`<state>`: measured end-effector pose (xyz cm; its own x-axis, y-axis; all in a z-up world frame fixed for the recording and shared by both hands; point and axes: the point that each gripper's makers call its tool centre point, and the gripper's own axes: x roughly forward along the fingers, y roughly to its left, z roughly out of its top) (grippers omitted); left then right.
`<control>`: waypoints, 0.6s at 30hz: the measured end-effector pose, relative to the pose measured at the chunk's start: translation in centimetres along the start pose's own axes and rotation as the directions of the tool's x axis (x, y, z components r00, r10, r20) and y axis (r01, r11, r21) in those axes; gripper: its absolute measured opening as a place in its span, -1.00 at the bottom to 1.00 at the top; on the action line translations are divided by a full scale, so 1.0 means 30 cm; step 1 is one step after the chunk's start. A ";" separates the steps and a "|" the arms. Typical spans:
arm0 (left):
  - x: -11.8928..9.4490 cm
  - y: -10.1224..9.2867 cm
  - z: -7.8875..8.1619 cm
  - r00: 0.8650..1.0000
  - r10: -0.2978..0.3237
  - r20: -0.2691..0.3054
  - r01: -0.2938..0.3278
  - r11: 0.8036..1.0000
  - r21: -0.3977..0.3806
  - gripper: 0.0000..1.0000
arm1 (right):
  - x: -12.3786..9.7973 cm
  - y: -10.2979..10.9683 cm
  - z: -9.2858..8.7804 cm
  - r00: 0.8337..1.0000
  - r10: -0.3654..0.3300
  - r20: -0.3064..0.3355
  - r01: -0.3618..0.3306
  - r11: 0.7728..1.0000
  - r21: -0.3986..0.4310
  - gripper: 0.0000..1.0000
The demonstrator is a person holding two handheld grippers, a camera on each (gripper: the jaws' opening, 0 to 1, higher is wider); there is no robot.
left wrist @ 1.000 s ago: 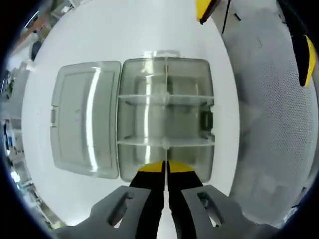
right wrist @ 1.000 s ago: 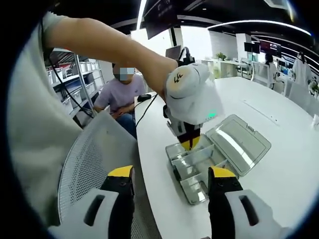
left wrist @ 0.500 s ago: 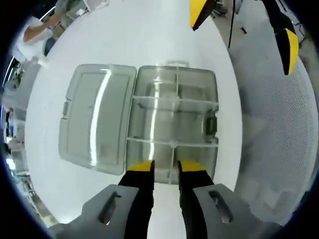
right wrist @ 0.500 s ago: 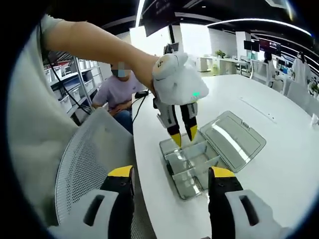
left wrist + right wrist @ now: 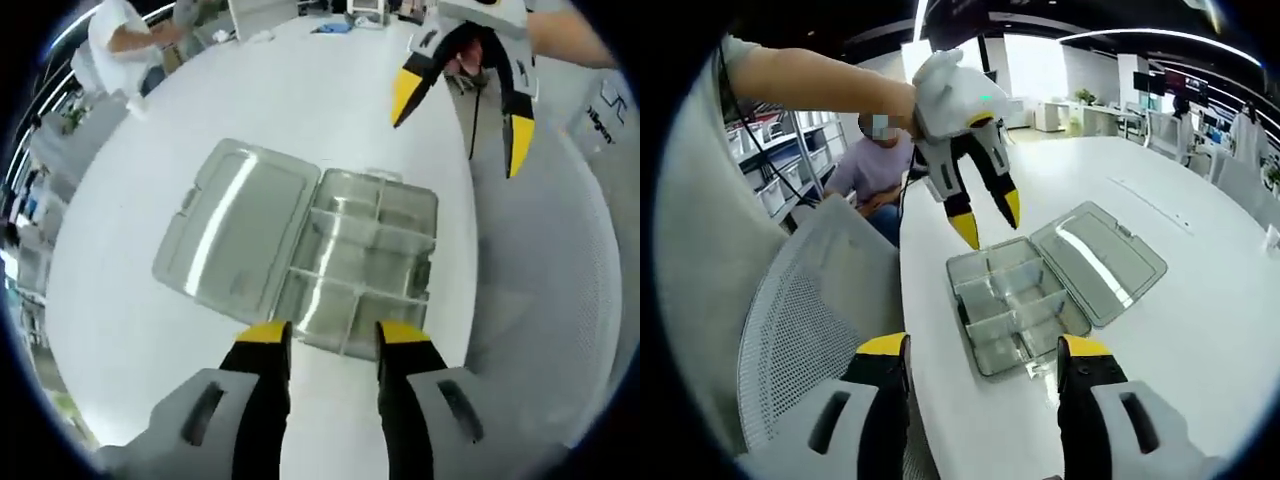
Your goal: Insert the divider into the dual guide fixture by aligning both edges with the guide slots and pushing it downward to the bottom, including one-sided entry, uneven engagement, binding, and posture correction.
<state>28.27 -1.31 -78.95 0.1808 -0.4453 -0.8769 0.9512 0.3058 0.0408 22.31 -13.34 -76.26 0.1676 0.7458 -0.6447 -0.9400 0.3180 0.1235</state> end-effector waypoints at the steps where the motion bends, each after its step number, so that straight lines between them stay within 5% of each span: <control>1: -0.005 -0.004 0.000 1.000 0.002 0.016 -0.002 1.000 -0.006 -0.29 | 0.002 -0.004 -0.007 1.000 0.002 -0.007 -0.002 1.000 -0.006 0.12; 8: -0.049 -0.017 0.032 0.990 0.046 0.133 -0.034 0.995 -0.093 -0.16 | 0.004 -0.046 -0.050 0.999 0.003 -0.054 -0.004 1.000 -0.018 0.10; 18: -0.117 -0.057 0.065 0.955 0.105 0.278 -0.041 0.973 -0.229 -0.08 | 0.035 -0.129 -0.125 0.991 0.006 -0.137 -0.013 0.999 -0.047 0.01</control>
<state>26.50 -1.92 -75.00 0.3424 -0.6267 -0.7000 0.8605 0.5083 -0.0343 25.00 -15.98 -80.25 0.1193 0.6608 -0.7411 -0.9549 0.2807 0.0966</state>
